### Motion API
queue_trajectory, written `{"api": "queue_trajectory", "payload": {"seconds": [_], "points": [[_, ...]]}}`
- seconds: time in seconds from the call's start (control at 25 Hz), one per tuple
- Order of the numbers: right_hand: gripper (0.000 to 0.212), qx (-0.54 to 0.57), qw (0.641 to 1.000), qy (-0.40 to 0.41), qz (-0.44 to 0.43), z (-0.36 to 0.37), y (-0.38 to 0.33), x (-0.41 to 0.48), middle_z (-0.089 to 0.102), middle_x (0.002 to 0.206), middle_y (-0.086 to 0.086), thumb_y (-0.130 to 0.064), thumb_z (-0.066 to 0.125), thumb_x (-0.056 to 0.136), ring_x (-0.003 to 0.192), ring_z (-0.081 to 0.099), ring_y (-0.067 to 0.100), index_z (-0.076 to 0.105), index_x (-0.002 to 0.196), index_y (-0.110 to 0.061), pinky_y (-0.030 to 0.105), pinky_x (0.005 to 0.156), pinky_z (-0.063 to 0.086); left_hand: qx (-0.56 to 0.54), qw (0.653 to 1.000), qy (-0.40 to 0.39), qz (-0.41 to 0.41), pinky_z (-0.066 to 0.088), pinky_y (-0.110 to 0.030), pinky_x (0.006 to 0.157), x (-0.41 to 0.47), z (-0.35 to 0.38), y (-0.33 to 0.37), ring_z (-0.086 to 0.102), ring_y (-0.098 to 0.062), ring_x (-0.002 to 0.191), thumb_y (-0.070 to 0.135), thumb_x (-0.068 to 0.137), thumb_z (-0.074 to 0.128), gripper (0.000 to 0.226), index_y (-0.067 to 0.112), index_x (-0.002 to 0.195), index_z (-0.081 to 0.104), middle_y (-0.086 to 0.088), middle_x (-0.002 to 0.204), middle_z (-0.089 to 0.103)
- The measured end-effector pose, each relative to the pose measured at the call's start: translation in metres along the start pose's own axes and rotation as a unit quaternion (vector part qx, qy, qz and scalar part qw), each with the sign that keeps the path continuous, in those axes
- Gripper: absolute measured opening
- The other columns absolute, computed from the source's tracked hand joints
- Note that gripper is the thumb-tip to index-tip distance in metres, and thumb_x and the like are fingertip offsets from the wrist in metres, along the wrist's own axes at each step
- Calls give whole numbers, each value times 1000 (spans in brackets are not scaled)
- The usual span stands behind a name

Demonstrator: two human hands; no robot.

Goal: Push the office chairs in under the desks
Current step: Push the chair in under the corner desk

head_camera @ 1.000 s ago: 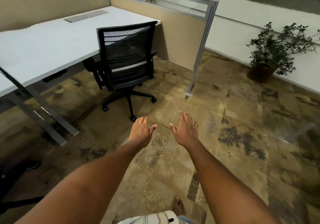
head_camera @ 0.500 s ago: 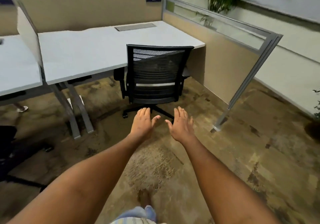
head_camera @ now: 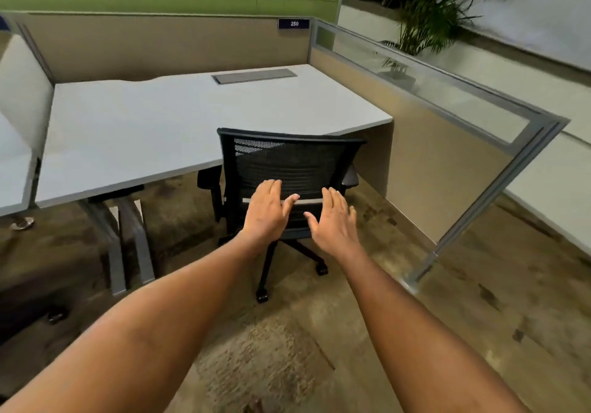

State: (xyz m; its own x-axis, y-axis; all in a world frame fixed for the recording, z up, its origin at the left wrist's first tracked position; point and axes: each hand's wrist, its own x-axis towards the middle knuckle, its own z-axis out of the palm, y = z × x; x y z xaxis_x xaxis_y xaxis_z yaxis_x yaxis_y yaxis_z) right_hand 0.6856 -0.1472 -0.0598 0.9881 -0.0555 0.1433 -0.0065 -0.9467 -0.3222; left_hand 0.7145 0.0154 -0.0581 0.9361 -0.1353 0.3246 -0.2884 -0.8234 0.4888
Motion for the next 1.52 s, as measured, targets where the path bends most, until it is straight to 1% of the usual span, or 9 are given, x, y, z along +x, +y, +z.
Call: {"api": "queue_trajectory", "payload": {"seconds": [0.2,0.36,0.64,0.84,1.04,1.16,1.28,1.4,1.52], "points": [[75,-13,997,59,-51,-23,3,100,15,158,10,-46,51,93,145,8,24,16,150,-10,47,118,8,27,998,43,-42,30,-39,110,89,-12,-6,40,-32,131,46,97,46,61,-2,135,44,-20,138,48],[80,-30,995,49,-87,-36,14,163,18,157,13,-43,58,90,145,11,27,18,149,-6,48,118,6,67,993,67,-73,34,-40,105,141,-18,-13,43,-33,125,47,95,48,59,0,130,45,-18,132,50],[76,-106,984,-39,-138,-33,46,236,43,142,12,-54,59,85,134,34,29,35,141,-8,56,114,14,191,974,-21,-123,32,-43,105,199,-2,-37,43,-32,122,67,91,32,73,7,129,50,-14,130,54],[62,-132,977,-53,-157,-20,55,255,47,130,10,-51,63,83,122,38,31,47,130,-12,50,103,31,237,962,-12,-137,29,-44,108,186,15,-41,43,-27,120,84,79,14,88,18,124,52,-7,128,54],[41,-90,982,-36,-161,-10,59,236,56,118,4,-25,64,83,110,50,27,50,121,-19,43,86,35,263,954,-5,-144,21,-45,114,145,27,-29,36,-28,125,93,71,13,101,20,136,40,-6,131,47],[32,-70,983,-2,-171,-10,72,213,64,90,0,-28,67,76,90,59,26,55,105,-20,40,80,36,249,956,3,-154,16,-47,118,122,32,-20,33,-28,131,92,73,17,97,25,139,39,-6,132,46],[33,-86,983,33,-159,-17,81,184,53,65,-4,-32,67,65,70,58,23,60,96,-22,36,72,38,239,956,26,-170,12,-47,120,92,37,-3,28,-29,138,89,77,18,94,23,139,41,-10,141,42],[34,-105,982,45,-151,-23,90,159,45,58,-5,-37,66,58,62,53,22,62,89,-23,32,68,35,230,957,52,-168,9,-46,121,60,45,16,24,-31,141,84,82,21,90,19,139,42,-11,144,40],[36,-93,980,58,-166,-30,106,126,59,63,0,-37,69,56,66,58,26,65,88,-22,31,67,38,230,958,76,-157,13,-46,119,19,47,35,29,-33,138,79,85,25,84,16,136,45,-13,141,45]]}}
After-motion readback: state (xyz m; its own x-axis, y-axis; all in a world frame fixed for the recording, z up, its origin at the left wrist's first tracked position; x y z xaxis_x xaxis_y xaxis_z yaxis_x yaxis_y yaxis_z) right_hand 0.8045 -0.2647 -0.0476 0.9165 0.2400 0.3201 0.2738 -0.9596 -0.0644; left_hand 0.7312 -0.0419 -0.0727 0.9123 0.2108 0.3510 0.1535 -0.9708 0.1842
